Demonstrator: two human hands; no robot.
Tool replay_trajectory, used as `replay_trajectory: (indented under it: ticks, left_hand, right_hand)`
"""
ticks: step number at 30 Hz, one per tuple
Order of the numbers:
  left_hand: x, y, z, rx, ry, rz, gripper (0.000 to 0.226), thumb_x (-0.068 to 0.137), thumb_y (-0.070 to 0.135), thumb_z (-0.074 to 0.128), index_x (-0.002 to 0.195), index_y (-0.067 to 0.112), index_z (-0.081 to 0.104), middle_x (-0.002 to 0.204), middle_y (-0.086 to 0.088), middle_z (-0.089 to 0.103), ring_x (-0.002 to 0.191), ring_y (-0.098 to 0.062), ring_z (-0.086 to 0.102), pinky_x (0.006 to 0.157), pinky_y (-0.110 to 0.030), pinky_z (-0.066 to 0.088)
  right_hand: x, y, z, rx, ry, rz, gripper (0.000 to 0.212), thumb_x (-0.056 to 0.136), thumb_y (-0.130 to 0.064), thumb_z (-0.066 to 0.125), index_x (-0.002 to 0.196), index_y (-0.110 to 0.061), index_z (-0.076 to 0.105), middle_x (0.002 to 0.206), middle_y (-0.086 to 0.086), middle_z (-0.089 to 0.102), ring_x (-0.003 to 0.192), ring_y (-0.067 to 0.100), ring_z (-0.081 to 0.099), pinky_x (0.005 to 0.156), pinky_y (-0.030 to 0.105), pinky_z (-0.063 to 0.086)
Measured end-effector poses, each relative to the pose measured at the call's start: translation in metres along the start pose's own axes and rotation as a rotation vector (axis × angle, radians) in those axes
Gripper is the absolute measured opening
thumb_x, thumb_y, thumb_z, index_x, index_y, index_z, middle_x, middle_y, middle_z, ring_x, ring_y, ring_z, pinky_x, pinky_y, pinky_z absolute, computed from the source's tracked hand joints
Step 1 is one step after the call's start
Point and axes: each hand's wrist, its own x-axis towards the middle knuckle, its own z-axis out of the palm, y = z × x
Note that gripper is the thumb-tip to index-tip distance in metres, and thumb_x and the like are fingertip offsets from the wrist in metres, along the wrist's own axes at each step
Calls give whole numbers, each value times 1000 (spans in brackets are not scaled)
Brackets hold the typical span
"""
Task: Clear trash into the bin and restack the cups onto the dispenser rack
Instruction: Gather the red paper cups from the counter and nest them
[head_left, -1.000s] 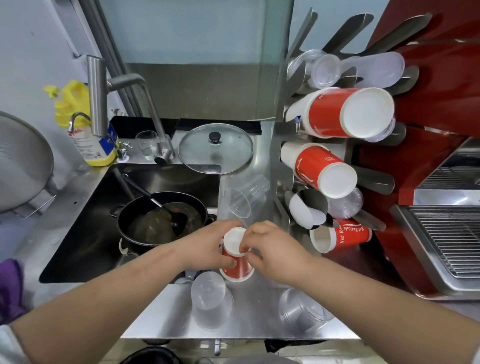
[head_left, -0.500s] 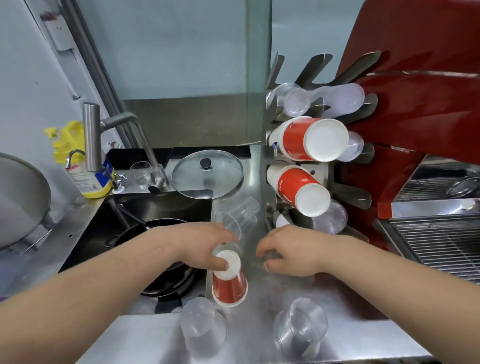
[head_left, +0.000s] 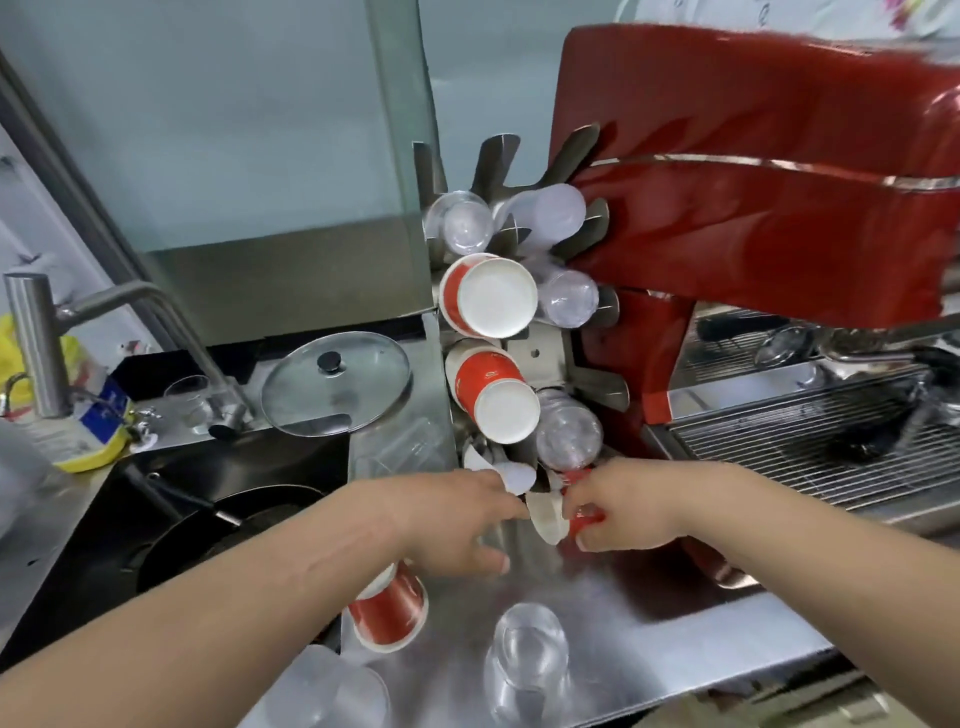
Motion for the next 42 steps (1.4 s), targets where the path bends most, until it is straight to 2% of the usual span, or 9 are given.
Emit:
replay_trajectory:
  ticks: [3, 6, 14, 22, 27, 31, 34, 38, 42]
  left_hand:
    - [19, 18, 3, -17, 82, 42, 56, 92, 42, 56, 144, 28, 38, 137, -3, 43, 128, -22, 43, 107, -40, 39]
    - [37, 30, 10, -45, 135, 32, 52, 90, 42, 54, 137, 21, 46, 133, -5, 47, 125, -21, 45, 106, -39, 40]
    - [77, 25, 47, -63, 95, -11, 54, 93, 36, 54, 142, 20, 42, 141, -7, 44, 127, -23, 47, 104, -35, 42]
    - [106, 31, 73, 39, 62, -41, 66, 97, 31, 45, 156, 23, 15, 166, -5, 0, 153, -24, 2, 122, -37, 11]
    - [111, 31, 80, 63, 72, -98, 73, 94, 31, 47, 157, 23, 10, 165, -6, -15, 152, -26, -4, 122, -42, 7]
    - [105, 28, 85, 21, 142, -61, 67, 93, 26, 47, 154, 29, 20, 166, 0, -5, 152, -23, 0, 122, -41, 7]
    - [96, 26, 88, 23, 171, 42, 58, 90, 23, 45, 147, 34, 36, 163, 0, 17, 149, -22, 14, 117, -38, 11]
    - [90, 25, 82, -28, 205, 100, 64, 81, 36, 24, 140, 31, 49, 152, 2, 40, 138, -23, 36, 111, -35, 21]
    - [96, 25, 83, -12, 239, 50, 63, 86, 35, 29, 147, 23, 41, 161, -9, 25, 149, -30, 20, 120, -39, 7]
  right_hand:
    - [-8, 7, 13, -5, 5, 32, 33, 81, -42, 57, 111, -28, 61, 108, -1, 66, 100, 24, 60, 87, 35, 51]
    - [-16, 11, 27, 24, 45, 95, 35, 88, -39, 55, 120, -25, 59, 119, 4, 62, 110, 26, 56, 90, 30, 46]
    - [0, 22, 80, 320, 180, 273, 54, 84, -38, 58, 133, -20, 44, 134, 15, 44, 117, 32, 52, 99, 36, 45]
    - [25, 32, 111, 540, 354, 396, 73, 87, -27, 55, 150, -19, 20, 160, 13, 6, 142, 32, 24, 117, 34, 23]
    - [38, 36, 113, 574, 468, 371, 74, 85, -21, 53, 151, -18, 19, 159, 13, 9, 144, 31, 18, 118, 33, 19]
    - [41, 34, 117, 554, 432, 354, 74, 87, -23, 53, 151, -17, 18, 159, 13, 12, 144, 31, 15, 118, 32, 15]
    - [34, 31, 127, 528, 435, 362, 68, 86, -26, 53, 148, -16, 27, 153, 15, 25, 139, 33, 24, 115, 32, 21]
    - [24, 29, 133, 532, 458, 365, 62, 88, -24, 52, 146, -17, 32, 150, 10, 28, 136, 29, 30, 113, 29, 23]
    - [32, 31, 129, 602, 515, 393, 64, 84, -18, 47, 147, -16, 32, 153, 14, 25, 136, 33, 33, 114, 31, 23]
